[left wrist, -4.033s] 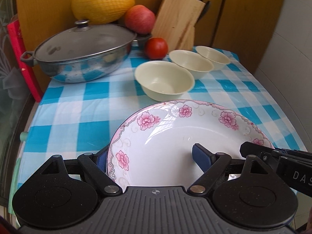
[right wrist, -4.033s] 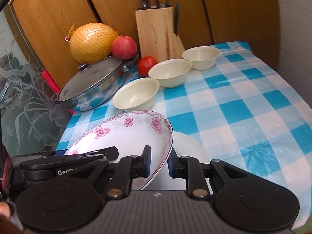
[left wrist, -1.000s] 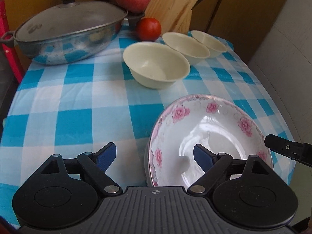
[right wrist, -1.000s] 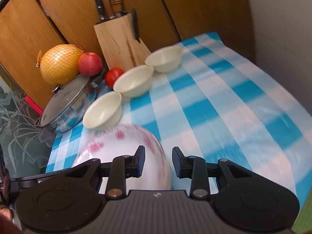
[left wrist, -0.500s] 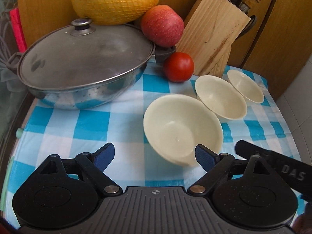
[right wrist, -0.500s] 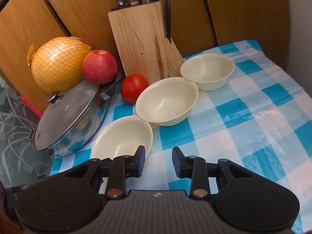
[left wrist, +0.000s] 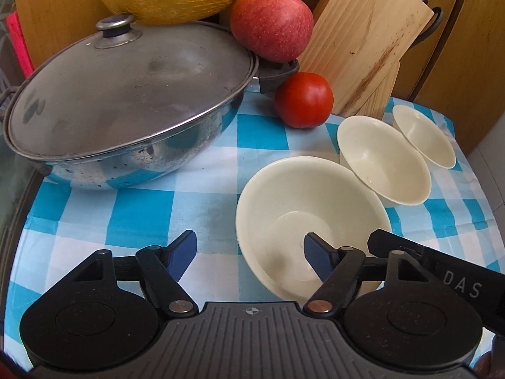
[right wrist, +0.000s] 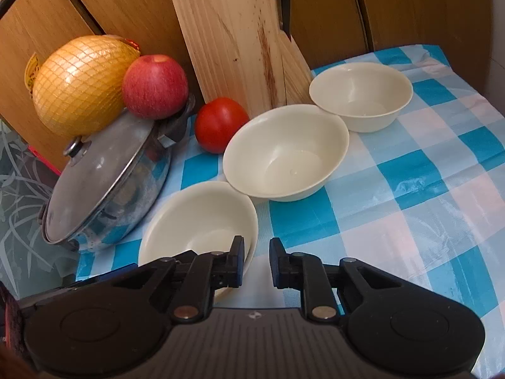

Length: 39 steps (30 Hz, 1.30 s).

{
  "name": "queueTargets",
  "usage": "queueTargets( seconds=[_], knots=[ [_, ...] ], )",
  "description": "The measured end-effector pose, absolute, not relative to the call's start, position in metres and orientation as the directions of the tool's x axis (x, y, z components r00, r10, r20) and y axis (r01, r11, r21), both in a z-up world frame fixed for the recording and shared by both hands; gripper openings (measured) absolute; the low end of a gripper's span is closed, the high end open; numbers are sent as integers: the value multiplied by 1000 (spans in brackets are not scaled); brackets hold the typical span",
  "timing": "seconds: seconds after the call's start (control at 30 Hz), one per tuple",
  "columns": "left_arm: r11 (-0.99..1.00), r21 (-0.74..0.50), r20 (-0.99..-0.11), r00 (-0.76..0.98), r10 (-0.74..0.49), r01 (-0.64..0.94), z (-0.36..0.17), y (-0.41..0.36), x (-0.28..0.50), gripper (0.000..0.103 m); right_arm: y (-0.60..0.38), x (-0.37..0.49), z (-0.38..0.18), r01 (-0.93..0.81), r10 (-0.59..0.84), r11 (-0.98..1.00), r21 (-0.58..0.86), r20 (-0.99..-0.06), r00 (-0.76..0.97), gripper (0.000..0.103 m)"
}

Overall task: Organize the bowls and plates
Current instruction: 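Move both grippers to the nearest cream bowl and grip its rim, then lift the cream bowl with both grippers and carry it toward the plate stack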

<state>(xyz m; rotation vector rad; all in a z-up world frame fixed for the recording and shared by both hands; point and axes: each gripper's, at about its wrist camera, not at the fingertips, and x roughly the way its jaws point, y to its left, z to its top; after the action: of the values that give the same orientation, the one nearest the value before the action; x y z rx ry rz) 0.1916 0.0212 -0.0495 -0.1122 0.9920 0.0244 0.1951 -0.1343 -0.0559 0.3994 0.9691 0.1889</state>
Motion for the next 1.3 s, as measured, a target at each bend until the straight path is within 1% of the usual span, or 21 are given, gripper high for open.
queueTargets(
  seconds=[0.07,0.13,0.2,0.27,0.4,0.47,0.5,0.57,1.3],
  knots=[
    [994,-84,-842,539,-32,-72,-52,21,192,77,-133,196,-57,20,332,911,411,-763,554,16],
    [994,-85,-845,533,-38,-64,-54,21,193,73,-132,196,-57,17,334,911,411,-763,553,13],
    [995,-80,-850,525,-40,-53,-57,18,194,63,-130,196,-57,12,334,913,408,-764,552,11],
    [996,-82,-857,514,-49,-42,-60,16,195,57,-129,195,-57,10,333,914,406,-764,553,10],
    [996,-80,-856,514,-52,-31,-60,15,193,50,-131,195,-58,11,345,908,420,-761,549,10],
    [996,-86,-857,511,-61,-25,-60,15,193,48,-131,195,-57,8,351,906,424,-760,547,10],
    [996,-89,-857,511,-65,-23,-60,14,192,45,-130,194,-57,6,353,905,425,-760,546,10],
    [995,-94,-858,509,-70,-21,-59,14,191,42,-131,194,-57,4,358,903,430,-757,546,10],
    [995,-99,-836,544,-71,-22,-46,15,179,42,-131,185,-44,-10,365,899,438,-734,573,10]
  ],
)
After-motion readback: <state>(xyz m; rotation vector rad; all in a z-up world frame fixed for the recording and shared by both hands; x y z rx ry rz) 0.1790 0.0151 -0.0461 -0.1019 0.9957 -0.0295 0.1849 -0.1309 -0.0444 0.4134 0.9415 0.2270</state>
